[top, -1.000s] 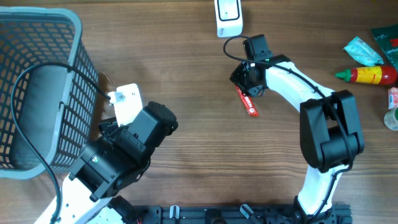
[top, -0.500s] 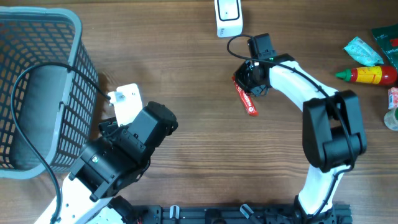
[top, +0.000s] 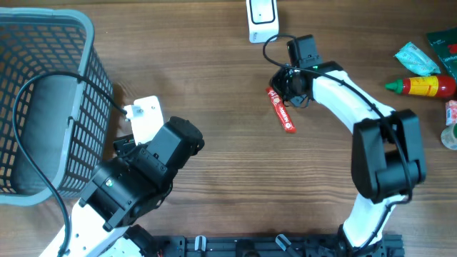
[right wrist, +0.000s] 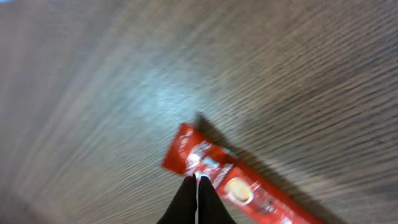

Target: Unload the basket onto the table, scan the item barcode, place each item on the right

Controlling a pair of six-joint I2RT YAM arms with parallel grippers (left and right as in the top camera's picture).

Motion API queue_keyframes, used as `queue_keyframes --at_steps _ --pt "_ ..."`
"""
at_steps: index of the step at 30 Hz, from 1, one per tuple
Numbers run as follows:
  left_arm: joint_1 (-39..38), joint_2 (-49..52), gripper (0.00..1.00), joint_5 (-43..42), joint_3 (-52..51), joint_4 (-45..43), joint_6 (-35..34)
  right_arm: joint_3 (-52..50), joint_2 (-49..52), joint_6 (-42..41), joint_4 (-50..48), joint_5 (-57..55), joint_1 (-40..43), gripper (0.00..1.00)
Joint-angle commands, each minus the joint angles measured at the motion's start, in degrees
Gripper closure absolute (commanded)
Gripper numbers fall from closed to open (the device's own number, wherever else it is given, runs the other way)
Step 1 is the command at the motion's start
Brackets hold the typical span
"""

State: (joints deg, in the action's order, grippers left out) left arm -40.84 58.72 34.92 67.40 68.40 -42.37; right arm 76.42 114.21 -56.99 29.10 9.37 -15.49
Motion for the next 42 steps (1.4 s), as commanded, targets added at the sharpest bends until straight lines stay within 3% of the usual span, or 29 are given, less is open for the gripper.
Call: queue_keyframes --at_steps 1,17,22,27,32,39,42 --pt "-0.2 0.1 0.0 1.4 0.0 0.0 -0.7 -0.5 2.6 -0.2 -0.3 -0.1 -0.5 0.96" --pt "-0.2 0.1 0.0 1.1 0.1 0.0 -0.7 -0.5 6.5 1.5 -1.2 -2.8 -2.1 0.94" --pt "-0.2 0.2 0.0 0.5 0.0 0.0 -0.7 -0.5 6.6 3.1 2.6 -4.1 -2.1 0.73" --pt "-0.2 0.2 0.0 0.5 0.0 0.0 -0.7 -0.5 6.6 3.0 5.7 -6.9 -2.3 0.67" --pt "-0.2 0.2 0.0 0.5 0.0 0.0 -0.7 -0.5 6.5 3.3 4.7 -6.9 -2.3 0.42" --pt "-0.2 0.2 0.0 0.5 0.0 0.0 -0.7 2.6 0.9 12.7 5.2 -4.5 -1.7 0.36" --pt "-0.2 0.2 0.0 0.5 0.1 0.0 -0.7 3.3 -5.5 16.9 7.3 -6.9 -1.8 0.27"
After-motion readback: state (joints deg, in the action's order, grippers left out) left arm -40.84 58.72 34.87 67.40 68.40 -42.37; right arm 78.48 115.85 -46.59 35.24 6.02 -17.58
